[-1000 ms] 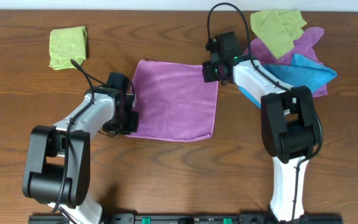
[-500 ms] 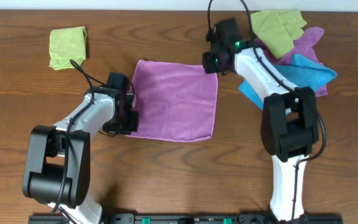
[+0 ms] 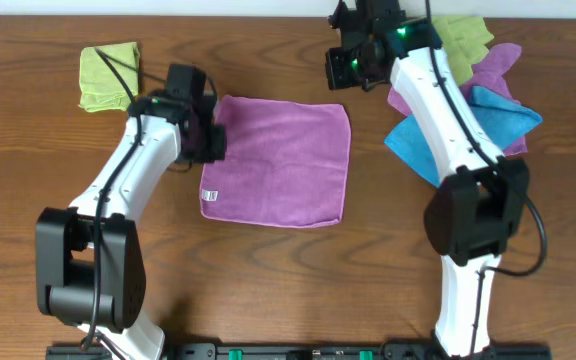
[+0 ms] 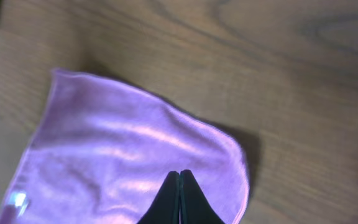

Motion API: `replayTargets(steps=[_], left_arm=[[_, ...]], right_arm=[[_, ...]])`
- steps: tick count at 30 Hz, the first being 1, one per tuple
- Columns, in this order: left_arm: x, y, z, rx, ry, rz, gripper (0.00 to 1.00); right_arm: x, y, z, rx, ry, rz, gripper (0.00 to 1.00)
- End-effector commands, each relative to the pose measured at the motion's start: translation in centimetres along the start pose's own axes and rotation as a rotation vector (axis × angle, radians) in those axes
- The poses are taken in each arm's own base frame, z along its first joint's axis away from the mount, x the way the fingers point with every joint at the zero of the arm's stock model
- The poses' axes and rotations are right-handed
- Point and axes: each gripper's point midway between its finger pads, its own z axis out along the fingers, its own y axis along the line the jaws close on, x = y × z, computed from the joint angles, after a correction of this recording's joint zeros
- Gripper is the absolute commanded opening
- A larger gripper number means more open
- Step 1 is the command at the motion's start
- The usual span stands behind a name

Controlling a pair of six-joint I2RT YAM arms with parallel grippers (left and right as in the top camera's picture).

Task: Fold the cloth
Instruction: 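Release the cloth and lift both grippers away, then move both grippers to the purple cloth's left and right bottom corners and grasp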

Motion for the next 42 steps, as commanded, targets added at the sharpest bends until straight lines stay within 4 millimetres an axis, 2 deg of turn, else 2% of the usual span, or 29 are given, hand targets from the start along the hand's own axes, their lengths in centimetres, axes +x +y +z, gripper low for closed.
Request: replayTargets(steps=[1, 4, 7, 11, 12, 13, 16, 17, 20, 22, 24, 26, 28, 30, 32, 34, 35, 37, 39, 42], left_arm=[[-1.7, -0.8, -3.2, 0.011, -0.062, -0.001, 0.06], [-1.9, -1.2, -5.9, 0.019, -0.114, 0.006, 0.06], [-1.4, -1.3, -9.0, 0.018, -0.165, 0.011, 0.06], [0.7, -0.3, -12.9, -0.047, -0.201, 0.008, 0.06], [1.5, -0.1, -13.6, -0.056, -0.207, 0.007, 0.06], [2.7, 0.0, -14.4, -0.055, -0.214, 0.005, 0.06], [5.9, 0.9, -14.7, -0.062, -0.227, -0.051, 0.06], [6.9, 1.5, -14.5, -0.071, -0.227, -0.072, 0.06], [9.8, 3.3, -13.2, -0.079, -0.228, -0.185, 0.06], [11.1, 3.9, -12.0, -0.036, -0.24, -0.26, 0.06], [11.1, 3.5, -10.9, 0.1, -0.281, -0.303, 0.06], [10.2, 4.0, -10.0, 0.197, -0.322, -0.348, 0.06], [8.8, 4.7, -9.0, 0.32, -0.34, -0.39, 0.09], [8.2, 5.2, -7.4, 0.415, -0.293, -0.418, 0.14], [8.3, 5.2, -5.1, 0.497, -0.214, -0.444, 0.24], [8.9, 4.7, -3.3, 0.554, -0.136, -0.467, 0.28], [9.4, 4.4, -2.0, 0.594, -0.08, -0.475, 0.32], [10.1, 4.1, -0.6, 0.632, -0.028, -0.477, 0.41], [10.7, 4.3, 0.5, 0.633, 0.008, -0.484, 0.42], [11.4, 4.6, 1.5, 0.609, 0.039, -0.471, 0.45]], right_arm=[[-0.5, 1.7, -6.3, 0.002, -0.054, -0.069, 0.01], [2.0, 0.5, -10.1, 0.142, 0.0, -0.061, 0.02], [3.7, 1.3, -14.6, 0.172, -0.008, -0.045, 0.02], [7.0, 0.6, -19.7, 0.311, -0.041, 0.003, 0.02], [8.2, 0.5, -20.5, 0.333, -0.045, 0.02, 0.02], [10.6, 0.8, -21.3, 0.331, -0.042, 0.013, 0.02], [15.7, 0.1, -21.5, 0.344, -0.026, 0.013, 0.02], [17.2, -0.3, -21.3, 0.349, -0.025, 0.026, 0.02], [21.5, -0.6, -20.0, 0.302, -0.038, 0.047, 0.13], [23.6, 0.0, -19.0, 0.223, -0.059, 0.056, 0.25], [25.8, 0.4, -17.5, 0.133, -0.081, 0.12, 0.34], [27.5, 0.6, -15.8, 0.042, -0.072, 0.18, 0.41], [28.3, 1.7, -13.3, -0.146, -0.059, 0.247, 0.55], [28.5, 2.0, -10.9, -0.284, -0.033, 0.356, 0.56], [28.6, 2.4, -8.9, -0.392, 0.012, 0.433, 0.56], [28.7, 2.5, -7.5, -0.421, 0.065, 0.476, 0.58], [29.0, 2.6, -6.1, -0.423, 0.117, 0.511, 0.58], [29.3, 2.9, -4.4, -0.426, 0.175, 0.548, 0.58], [29.6, 3.0, -3.1, -0.425, 0.217, 0.573, 0.56], [29.9, 2.9, -1.6, -0.415, 0.254, 0.61, 0.6]])
